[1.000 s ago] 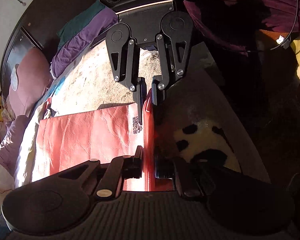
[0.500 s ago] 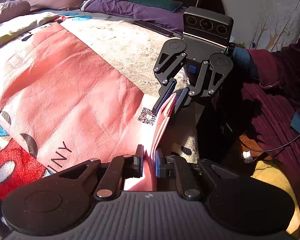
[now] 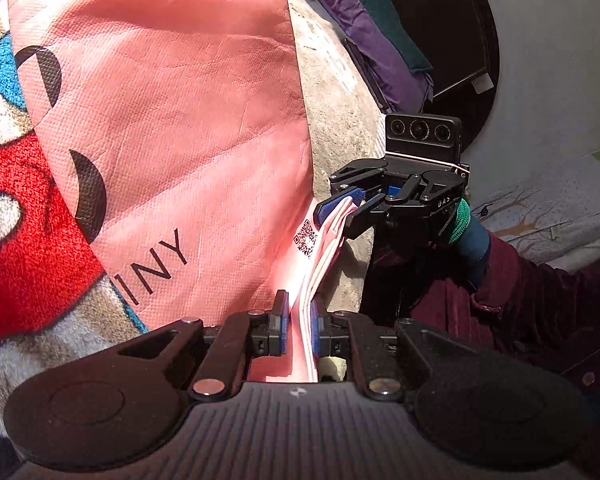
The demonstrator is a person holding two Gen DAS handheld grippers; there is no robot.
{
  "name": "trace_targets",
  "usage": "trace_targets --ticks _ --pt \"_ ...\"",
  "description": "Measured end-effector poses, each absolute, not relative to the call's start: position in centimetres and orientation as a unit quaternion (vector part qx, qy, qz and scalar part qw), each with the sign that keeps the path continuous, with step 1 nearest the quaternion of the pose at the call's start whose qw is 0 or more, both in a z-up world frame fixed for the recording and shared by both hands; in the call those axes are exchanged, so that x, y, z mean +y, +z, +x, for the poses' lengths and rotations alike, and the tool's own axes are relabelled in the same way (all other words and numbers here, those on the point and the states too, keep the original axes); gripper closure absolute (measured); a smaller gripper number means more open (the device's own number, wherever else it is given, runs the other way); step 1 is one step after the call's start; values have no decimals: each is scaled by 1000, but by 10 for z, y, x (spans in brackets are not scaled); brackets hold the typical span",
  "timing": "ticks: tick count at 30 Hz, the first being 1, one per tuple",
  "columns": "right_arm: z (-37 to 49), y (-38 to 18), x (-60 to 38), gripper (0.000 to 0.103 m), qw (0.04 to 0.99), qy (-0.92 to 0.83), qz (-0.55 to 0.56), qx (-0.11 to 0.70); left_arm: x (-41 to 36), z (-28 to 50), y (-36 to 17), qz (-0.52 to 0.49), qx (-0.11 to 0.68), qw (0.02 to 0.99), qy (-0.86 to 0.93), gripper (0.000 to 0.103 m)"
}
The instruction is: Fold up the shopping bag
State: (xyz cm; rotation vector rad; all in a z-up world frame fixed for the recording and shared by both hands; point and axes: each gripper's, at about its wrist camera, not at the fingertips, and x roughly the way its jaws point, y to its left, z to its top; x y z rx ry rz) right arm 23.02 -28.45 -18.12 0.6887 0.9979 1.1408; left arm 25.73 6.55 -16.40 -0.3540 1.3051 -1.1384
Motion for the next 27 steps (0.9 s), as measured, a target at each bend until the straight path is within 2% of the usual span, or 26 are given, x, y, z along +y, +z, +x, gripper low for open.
trace_targets --ticks 4,10,19,23,27 --pt "231 -177 -283 92 677 477 318 461 59 251 -147 -108 545 668 -495 88" --pt "230 -169 -276 93 685 439 332 477 68 220 -113 19 470 726 -501 87" --pt "244 -150 -259 93 692 395 303 523 116 235 -159 -206 531 710 -414 84" --pt "259 -136 -230 93 706 388 231 546 124 235 -171 -249 537 698 -402 84" --pt "264 -132 -213 93 712 385 196 553 124 233 -165 -240 536 707 -394 83"
